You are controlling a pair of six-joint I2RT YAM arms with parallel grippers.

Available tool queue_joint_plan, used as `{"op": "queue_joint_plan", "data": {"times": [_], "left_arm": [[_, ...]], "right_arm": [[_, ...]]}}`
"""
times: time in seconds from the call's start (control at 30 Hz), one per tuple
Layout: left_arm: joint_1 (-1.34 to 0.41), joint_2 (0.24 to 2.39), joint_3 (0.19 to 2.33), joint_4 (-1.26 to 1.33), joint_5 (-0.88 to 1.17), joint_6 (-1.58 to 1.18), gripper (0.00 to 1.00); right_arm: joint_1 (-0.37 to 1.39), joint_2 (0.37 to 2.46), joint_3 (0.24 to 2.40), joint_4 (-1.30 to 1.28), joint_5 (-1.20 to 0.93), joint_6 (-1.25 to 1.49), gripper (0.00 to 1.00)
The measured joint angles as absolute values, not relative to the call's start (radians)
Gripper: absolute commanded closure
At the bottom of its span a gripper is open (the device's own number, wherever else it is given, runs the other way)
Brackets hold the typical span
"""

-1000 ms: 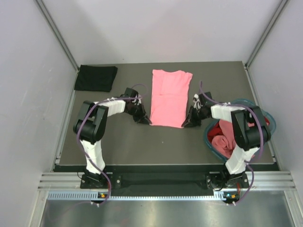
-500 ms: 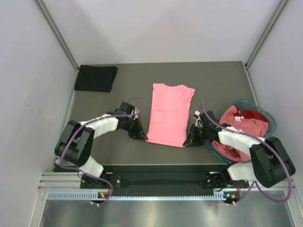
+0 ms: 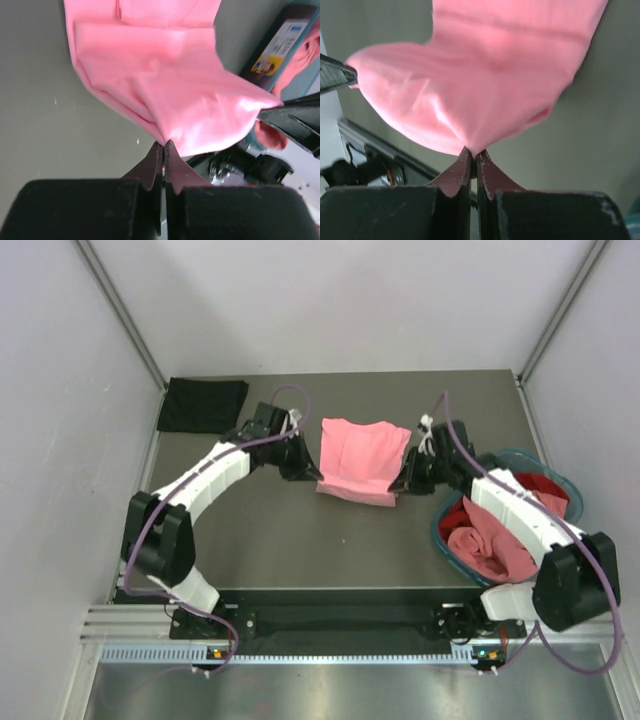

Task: Fold and stack the t-shirts
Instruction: Fold the tshirt

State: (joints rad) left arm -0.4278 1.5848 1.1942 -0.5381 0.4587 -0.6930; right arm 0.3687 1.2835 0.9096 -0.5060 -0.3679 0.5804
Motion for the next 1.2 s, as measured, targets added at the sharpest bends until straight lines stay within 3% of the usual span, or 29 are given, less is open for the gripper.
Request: {"op": "queue_joint_plan", "data": {"times": [0.3,0.6,1.2], "left_arm": [[-0.377,1.948,1.624,-0.579,0.46,-0.654,1.0],[-0.349,2.175,1.888,-0.603,0.484,-0.664,1.0],[-0.314,2.367,2.045,-0.538,0.535,-0.75,1.0]], "right_arm": [[0.233,1.636,1.28,-0.572,-0.392,0.465,1.0],[0.164,1.887,1.56,-0.644,-0.432,0.405,1.0],[0.134,2.133,1.758,-0.677,-0.488,0.386,0.99]]}}
